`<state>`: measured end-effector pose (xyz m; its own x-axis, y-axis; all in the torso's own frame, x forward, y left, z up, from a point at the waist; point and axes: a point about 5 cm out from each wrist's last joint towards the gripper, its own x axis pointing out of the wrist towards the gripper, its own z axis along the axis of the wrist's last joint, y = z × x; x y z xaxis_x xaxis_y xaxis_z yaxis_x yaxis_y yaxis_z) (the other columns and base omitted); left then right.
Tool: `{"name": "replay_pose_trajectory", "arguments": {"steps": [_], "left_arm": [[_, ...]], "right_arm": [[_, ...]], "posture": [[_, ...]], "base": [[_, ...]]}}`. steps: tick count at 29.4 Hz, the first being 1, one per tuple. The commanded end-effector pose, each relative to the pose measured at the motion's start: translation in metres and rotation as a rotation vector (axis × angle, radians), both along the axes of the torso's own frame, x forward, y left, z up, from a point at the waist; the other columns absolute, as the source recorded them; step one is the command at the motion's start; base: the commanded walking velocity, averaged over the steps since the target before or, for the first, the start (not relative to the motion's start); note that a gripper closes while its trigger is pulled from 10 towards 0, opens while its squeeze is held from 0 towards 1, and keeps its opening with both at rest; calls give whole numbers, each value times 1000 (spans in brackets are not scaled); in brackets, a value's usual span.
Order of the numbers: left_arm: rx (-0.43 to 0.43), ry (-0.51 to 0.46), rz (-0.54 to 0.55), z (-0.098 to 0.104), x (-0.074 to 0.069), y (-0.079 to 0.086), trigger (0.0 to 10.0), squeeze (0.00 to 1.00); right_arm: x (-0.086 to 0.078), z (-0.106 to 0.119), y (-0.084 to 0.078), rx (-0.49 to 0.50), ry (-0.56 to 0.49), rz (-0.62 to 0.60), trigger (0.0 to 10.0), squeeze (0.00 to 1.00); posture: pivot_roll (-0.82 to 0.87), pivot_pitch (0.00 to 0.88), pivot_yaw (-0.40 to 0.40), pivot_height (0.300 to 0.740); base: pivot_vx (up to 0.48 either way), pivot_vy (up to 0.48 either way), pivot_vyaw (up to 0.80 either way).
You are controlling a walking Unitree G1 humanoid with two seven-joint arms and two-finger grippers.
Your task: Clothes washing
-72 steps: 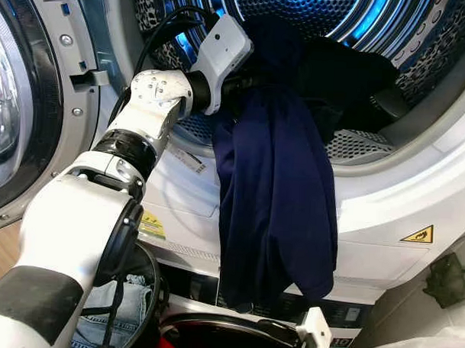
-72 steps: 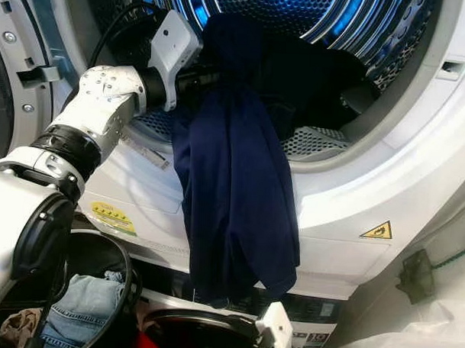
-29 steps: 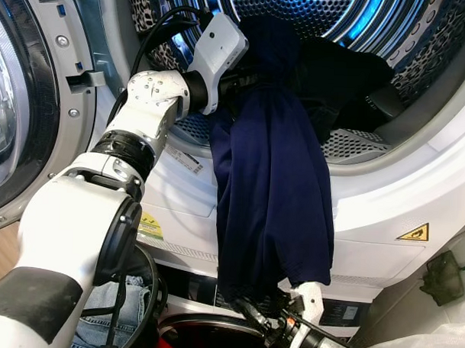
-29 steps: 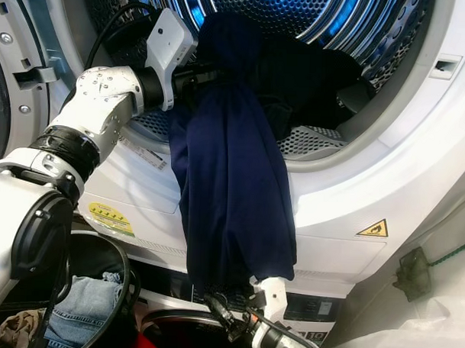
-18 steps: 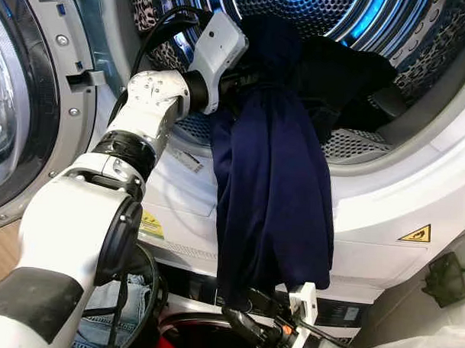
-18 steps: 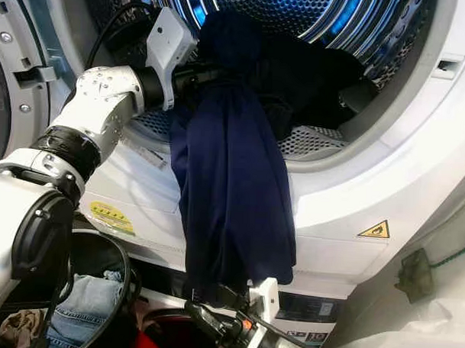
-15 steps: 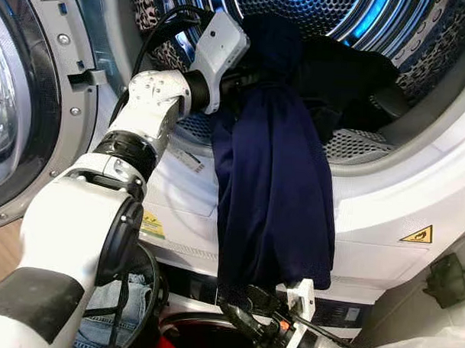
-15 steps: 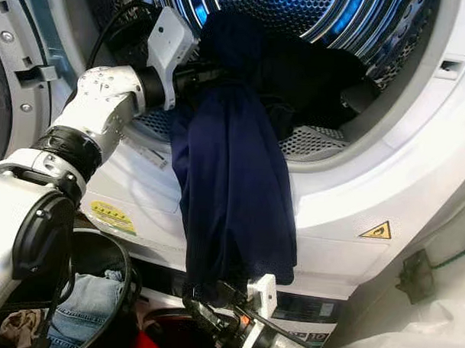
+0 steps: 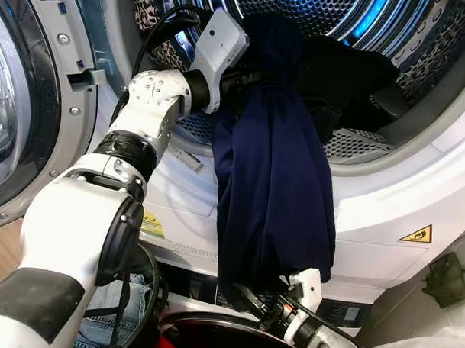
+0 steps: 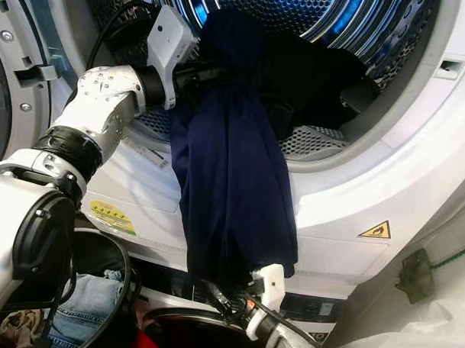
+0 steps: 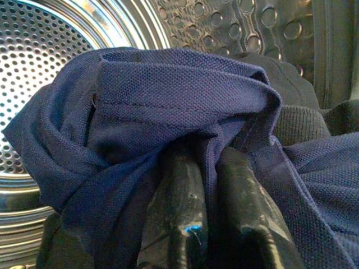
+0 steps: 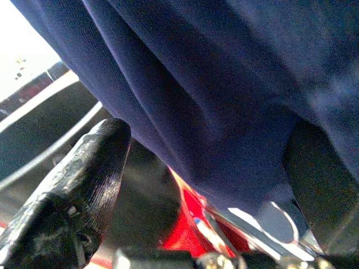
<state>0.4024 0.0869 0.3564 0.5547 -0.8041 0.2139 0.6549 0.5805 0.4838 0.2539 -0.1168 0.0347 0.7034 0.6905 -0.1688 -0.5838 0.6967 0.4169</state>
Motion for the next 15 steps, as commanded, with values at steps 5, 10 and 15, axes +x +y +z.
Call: {"name": "replay_pose_trajectory", "arguments": {"steps": [5,10,15], "left_arm": [[4,96,11,-25,4,6,10000,0],[0,97,12,-25,5,7,10000,0],[-16,97,11,-24,4,7,10000,0]], "right_arm": [[-6,-2,1,55,27,17,10000,0],[-11,14,19,195,4,146,10000,0],[3,19,29,190,-21,91,10000,0]], "posture": [[30,0,-29,740],[33,0,-29,740],[37,0,-29,740]], "base": [[0,0,0],[0,0,0],[0,0,0]]}}
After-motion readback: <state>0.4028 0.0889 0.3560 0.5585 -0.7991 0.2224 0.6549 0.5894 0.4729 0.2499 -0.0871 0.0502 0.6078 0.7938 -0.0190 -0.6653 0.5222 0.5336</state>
